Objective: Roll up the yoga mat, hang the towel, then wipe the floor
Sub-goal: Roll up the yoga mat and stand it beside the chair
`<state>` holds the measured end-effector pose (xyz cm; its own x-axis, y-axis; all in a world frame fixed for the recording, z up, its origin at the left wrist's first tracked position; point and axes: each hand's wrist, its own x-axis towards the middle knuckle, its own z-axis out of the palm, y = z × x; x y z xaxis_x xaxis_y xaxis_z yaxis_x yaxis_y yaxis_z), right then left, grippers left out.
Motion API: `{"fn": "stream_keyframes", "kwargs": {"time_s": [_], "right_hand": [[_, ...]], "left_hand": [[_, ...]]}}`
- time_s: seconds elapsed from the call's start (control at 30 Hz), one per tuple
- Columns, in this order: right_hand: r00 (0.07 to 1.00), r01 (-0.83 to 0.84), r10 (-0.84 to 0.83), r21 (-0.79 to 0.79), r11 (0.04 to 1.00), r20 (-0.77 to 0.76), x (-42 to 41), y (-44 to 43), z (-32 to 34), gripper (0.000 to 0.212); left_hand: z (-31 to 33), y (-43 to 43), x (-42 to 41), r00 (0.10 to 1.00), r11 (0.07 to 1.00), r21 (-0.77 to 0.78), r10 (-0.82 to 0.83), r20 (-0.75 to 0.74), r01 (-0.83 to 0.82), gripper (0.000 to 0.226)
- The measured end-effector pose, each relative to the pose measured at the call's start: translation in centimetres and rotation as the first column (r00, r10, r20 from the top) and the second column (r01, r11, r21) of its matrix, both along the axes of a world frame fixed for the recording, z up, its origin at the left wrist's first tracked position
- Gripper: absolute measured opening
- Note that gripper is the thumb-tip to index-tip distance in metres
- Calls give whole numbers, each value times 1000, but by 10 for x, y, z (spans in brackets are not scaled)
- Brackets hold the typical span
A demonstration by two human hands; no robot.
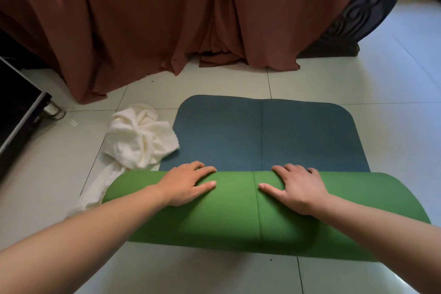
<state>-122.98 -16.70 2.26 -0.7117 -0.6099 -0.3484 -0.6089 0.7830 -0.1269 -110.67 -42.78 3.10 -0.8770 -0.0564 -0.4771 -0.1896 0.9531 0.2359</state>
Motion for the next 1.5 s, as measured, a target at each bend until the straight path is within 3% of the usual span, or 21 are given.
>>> {"fn": "stream_keyframes", "kwargs": {"time_s": [0.07, 0.17, 0.27, 0.37, 0.47, 0.57, 0.7, 0.87, 1.0, 1.07, 1.23, 1.5], "right_hand": [[1000, 14, -14, -5, 1000, 17, -6, 3, 0, 86], [1000, -1, 1, 1, 1000, 31, -11, 0, -2, 81], [999, -32, 32, -3, 999, 41, -12, 0, -1, 81], [992, -112, 114, -46, 993, 60, -5, -6, 5, 94], [973, -203, 209, -73, 976, 97, 16, -28, 10, 112], [965, -230, 238, -74, 970, 113, 32, -51, 8, 113], [972, -219, 225, -76, 973, 66, 26, -56, -1, 110], [971, -235, 238, -78, 969, 19, 25, -56, -5, 112], [972, -232, 234, -86, 969, 20, 24, -59, -4, 115], [972, -228, 232, -92, 969, 33, 24, -60, -1, 116], [976, -198, 205, -108, 974, 67, 19, -51, 8, 118], [998, -61, 61, -37, 997, 16, -17, 21, 11, 120]], "left_hand": [[2, -5, -5, 999, 998, 47, 31, 15, -31, 53], [-2, -4, -9, 997, 1000, 8, 30, 65, -30, 64], [-5, -1, -8, 999, 999, -23, 37, 25, -36, 71], [-5, -1, -4, 999, 999, -34, 40, -18, -40, 82], [-6, -1, -2, 998, 998, -20, 54, -18, -54, 76], [-9, -14, 2, 995, 995, 11, 100, -7, -100, 66], [-6, -48, 33, 971, 976, -9, 215, -108, -217, 76], [0, -85, 89, 885, 905, -42, 403, -233, -423, 69], [-3, -87, 103, 723, 755, 124, 653, -224, -644, 44], [-1, -86, 101, 692, 717, 155, 696, -190, -679, 42], [10, -82, 92, 727, 742, 158, 670, -151, -651, 44], [5, -7, 36, 820, 813, 253, 562, -105, -525, 47]]}}
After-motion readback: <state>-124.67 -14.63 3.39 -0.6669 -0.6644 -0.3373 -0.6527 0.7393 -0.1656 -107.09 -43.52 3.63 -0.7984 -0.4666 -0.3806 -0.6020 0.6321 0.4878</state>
